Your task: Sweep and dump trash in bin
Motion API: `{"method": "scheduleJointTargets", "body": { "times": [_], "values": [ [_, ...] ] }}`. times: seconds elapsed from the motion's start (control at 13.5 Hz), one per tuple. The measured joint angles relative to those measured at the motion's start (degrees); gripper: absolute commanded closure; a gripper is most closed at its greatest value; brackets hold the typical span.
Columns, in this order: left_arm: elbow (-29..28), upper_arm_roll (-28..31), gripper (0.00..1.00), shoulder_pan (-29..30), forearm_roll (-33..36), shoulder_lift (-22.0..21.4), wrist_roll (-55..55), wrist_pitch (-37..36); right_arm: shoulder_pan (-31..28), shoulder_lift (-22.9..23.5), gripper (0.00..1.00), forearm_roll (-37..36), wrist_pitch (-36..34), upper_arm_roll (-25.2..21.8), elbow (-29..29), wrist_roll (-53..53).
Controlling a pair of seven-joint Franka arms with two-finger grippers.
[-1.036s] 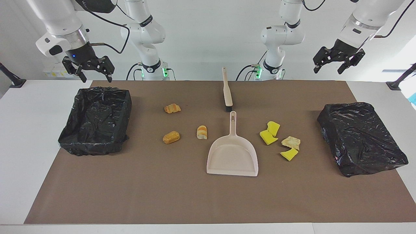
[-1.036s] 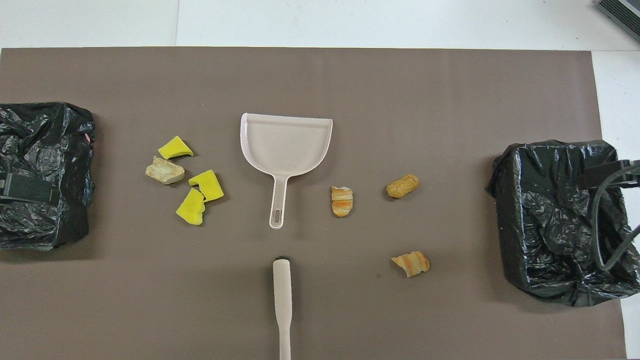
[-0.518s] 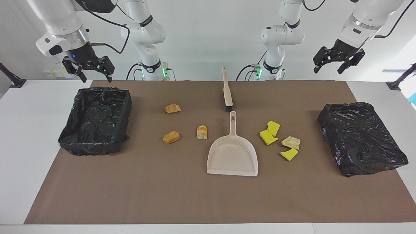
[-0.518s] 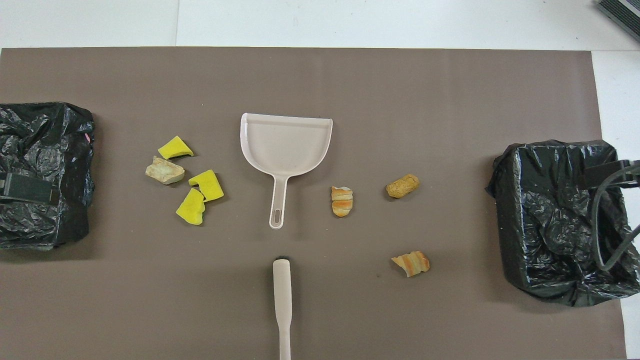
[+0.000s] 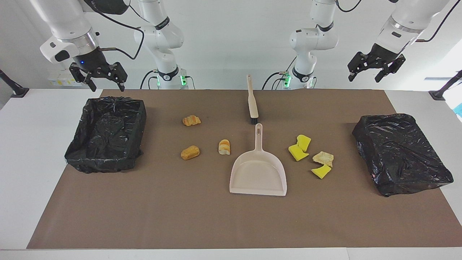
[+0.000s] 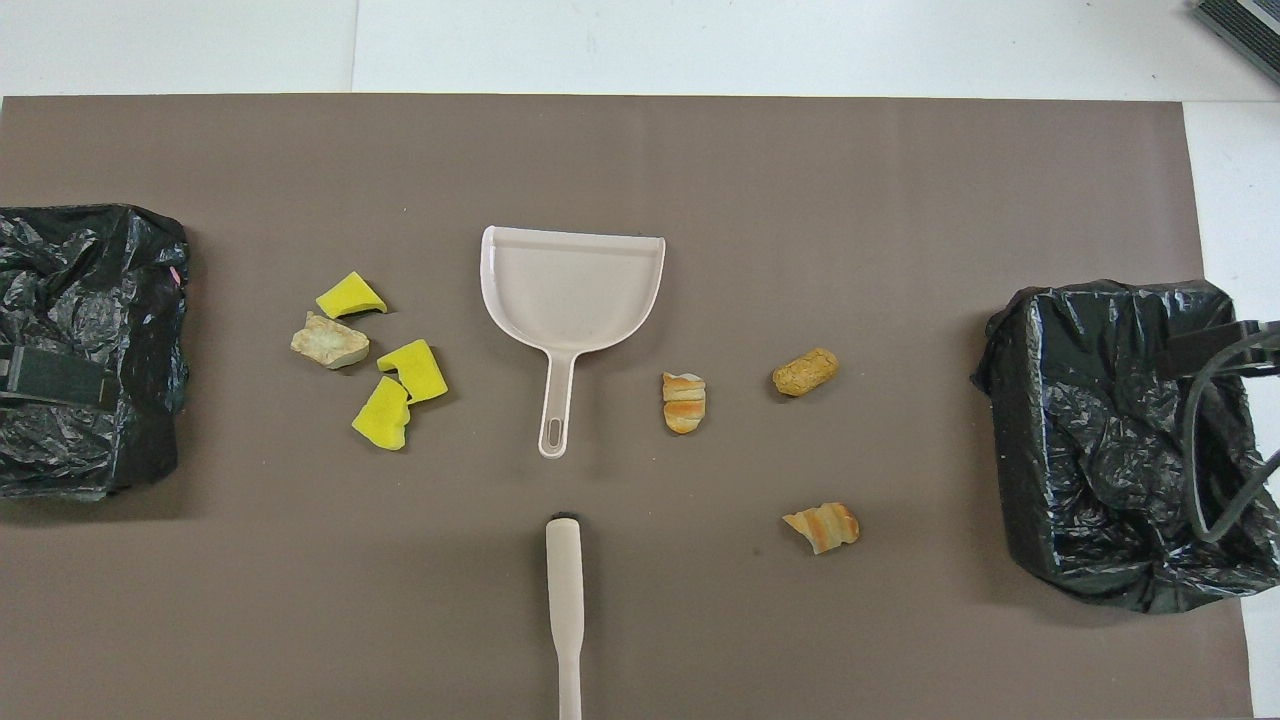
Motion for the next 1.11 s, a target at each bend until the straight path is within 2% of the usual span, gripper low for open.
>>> {"method": "scheduleJointTargets", "body": {
  "times": [0.3, 0.67, 1.11],
  "values": [
    [0.0, 0.0, 0.0, 0.0, 0.0, 0.0, 0.0, 0.0, 0.02, 0.0, 0.0, 0.0, -0.06, 0.23, 0.0, -0.01],
    [0.0, 0.0, 0.0, 0.0, 0.0, 0.0, 0.0, 0.0, 0.35, -0.04, 0.0, -0.01, -1.08, 2.66, -0.11, -0.39],
    [0.0, 0.0, 0.0, 0.0, 0.0, 0.0, 0.0, 0.0, 5.89, -0.11, 0.0, 0.04, 4.92, 4.63, -6.12, -7.79]
  ]
}}
